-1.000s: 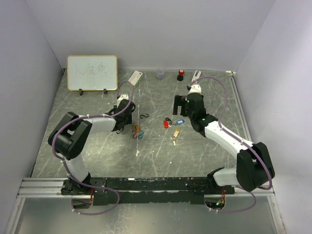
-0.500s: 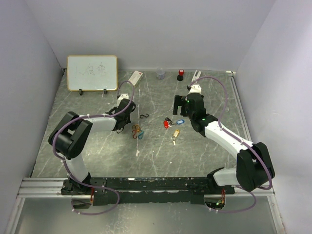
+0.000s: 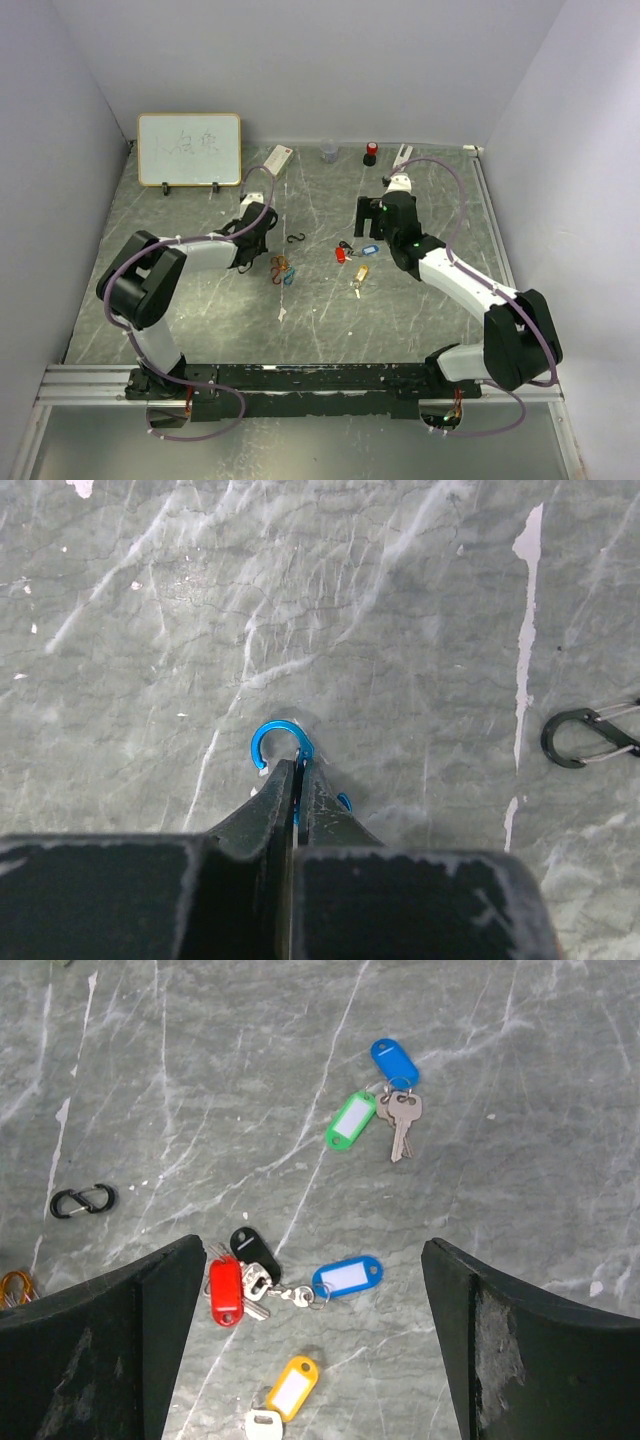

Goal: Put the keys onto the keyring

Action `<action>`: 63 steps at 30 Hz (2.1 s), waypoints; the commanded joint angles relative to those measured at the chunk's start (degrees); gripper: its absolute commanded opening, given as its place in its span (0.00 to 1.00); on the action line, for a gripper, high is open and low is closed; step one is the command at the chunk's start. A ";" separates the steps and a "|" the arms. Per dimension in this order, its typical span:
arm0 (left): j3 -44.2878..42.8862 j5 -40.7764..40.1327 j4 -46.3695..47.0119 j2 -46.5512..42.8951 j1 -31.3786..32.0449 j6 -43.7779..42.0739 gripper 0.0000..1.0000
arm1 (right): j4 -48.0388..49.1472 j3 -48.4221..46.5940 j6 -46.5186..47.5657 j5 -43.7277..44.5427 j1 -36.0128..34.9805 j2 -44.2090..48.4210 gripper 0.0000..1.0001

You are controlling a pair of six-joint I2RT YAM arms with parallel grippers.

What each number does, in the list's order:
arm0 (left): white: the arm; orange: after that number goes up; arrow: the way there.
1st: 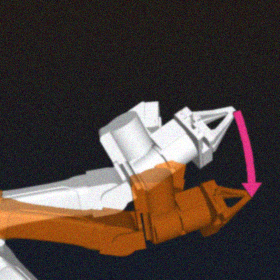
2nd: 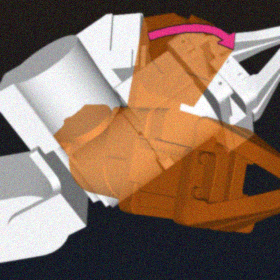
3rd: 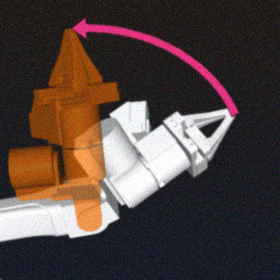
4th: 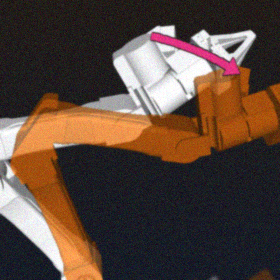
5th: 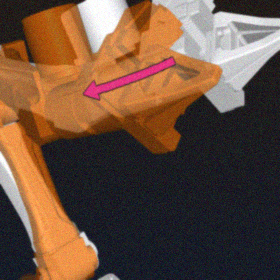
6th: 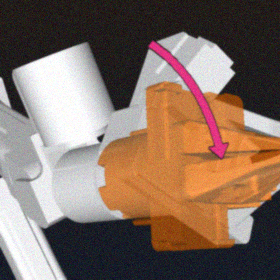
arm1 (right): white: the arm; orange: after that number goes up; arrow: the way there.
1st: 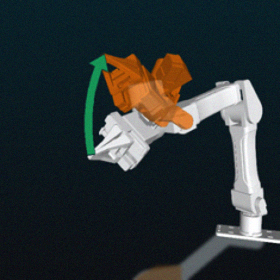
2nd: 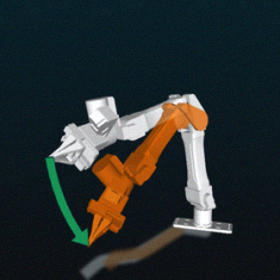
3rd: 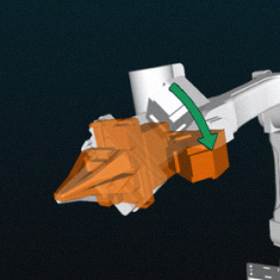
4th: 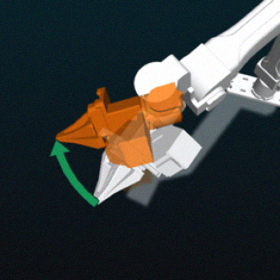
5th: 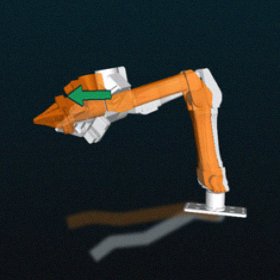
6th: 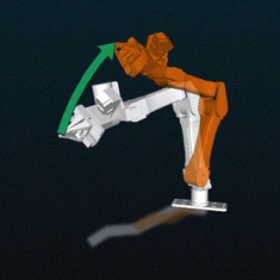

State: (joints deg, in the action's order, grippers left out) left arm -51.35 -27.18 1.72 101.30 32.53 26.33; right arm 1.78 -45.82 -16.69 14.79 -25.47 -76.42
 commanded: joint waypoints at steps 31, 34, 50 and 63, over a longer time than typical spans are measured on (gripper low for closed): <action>1.40 9.78 -1.13 -17.88 2.08 -3.30 0.07 | -0.66 -1.39 5.73 -15.33 -1.16 -15.74 0.51; 1.26 9.91 -1.17 -17.48 2.10 -3.30 0.07 | 0.06 -1.20 6.25 -15.06 -1.16 -16.22 0.50; 0.74 9.62 -1.51 -15.92 2.18 -3.21 0.07 | 2.40 -1.77 7.41 -15.69 -1.16 -20.46 0.41; 0.47 9.09 -1.80 -15.51 2.26 -3.21 0.07 | 2.01 -2.21 7.43 -15.85 -1.23 -20.78 0.29</action>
State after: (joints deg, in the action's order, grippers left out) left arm -50.46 -18.17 -0.14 85.43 34.35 23.38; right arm 3.16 -47.53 -9.76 -0.73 -26.35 -96.68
